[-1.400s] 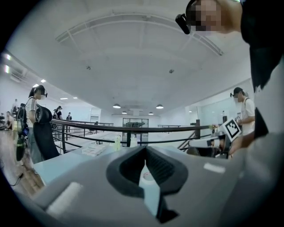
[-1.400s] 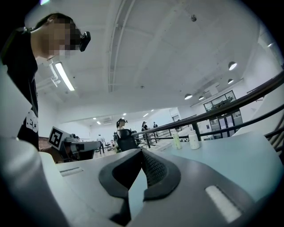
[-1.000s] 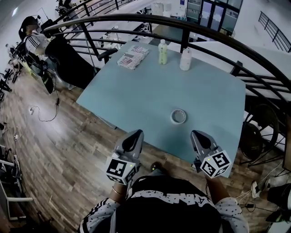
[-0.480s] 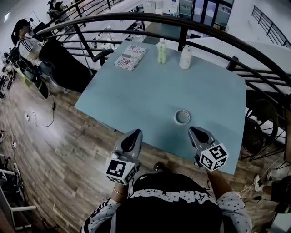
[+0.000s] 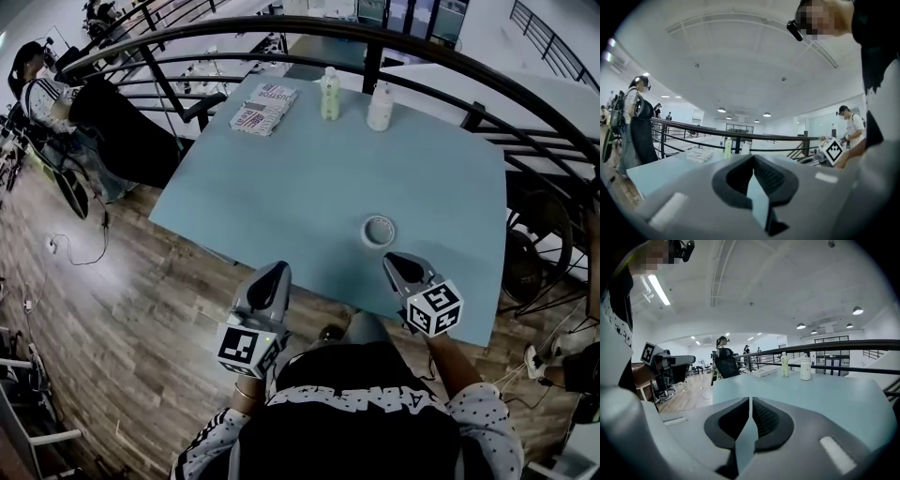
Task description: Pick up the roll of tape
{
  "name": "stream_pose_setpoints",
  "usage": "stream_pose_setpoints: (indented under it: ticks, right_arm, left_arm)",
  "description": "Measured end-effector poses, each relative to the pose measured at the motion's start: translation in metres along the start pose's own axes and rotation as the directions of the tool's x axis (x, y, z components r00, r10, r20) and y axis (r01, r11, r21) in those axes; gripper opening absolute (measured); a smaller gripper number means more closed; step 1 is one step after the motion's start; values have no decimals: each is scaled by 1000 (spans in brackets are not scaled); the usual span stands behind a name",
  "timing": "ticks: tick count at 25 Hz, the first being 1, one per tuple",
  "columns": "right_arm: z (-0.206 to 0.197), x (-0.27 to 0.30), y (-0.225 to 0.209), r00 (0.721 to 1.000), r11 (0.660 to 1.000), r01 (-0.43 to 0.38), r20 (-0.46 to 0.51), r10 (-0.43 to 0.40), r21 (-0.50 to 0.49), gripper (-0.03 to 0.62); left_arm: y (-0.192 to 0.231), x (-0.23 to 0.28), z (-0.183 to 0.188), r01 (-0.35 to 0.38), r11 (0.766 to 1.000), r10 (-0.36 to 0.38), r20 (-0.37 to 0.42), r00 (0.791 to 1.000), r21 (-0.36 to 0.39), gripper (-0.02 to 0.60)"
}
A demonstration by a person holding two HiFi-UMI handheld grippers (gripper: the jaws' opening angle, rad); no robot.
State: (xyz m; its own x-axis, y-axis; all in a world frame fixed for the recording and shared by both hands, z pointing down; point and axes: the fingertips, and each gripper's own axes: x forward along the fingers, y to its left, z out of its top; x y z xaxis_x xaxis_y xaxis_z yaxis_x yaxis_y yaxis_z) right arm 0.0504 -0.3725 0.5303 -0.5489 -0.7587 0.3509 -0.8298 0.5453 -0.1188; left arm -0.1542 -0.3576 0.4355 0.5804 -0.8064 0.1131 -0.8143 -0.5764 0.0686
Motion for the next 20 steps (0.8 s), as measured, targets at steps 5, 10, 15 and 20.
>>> stream_pose_setpoints:
  ticks: [5,10,15,20]
  right_arm:
    - [-11,11,-2,999,1000,-6,-43,6,-14,18]
    - [-19,27,-13,996,999,-9,-83,6,-33,25]
    - [-24,43,-17,993,999,-16,-117,10,-52,29]
    - [-36,61,-19,986,997,-28,-165,16,-72,35]
  left_arm:
    - [4,0,1,-7,1000,7,9,1000,-5,0]
    - [11,4,2,-22,1000,22,10,1000,-11,0]
    - [26,2,3,-53,999,53,1,999,1,0]
    - [40,6,2,-69,998,69,-6,998,-1,0]
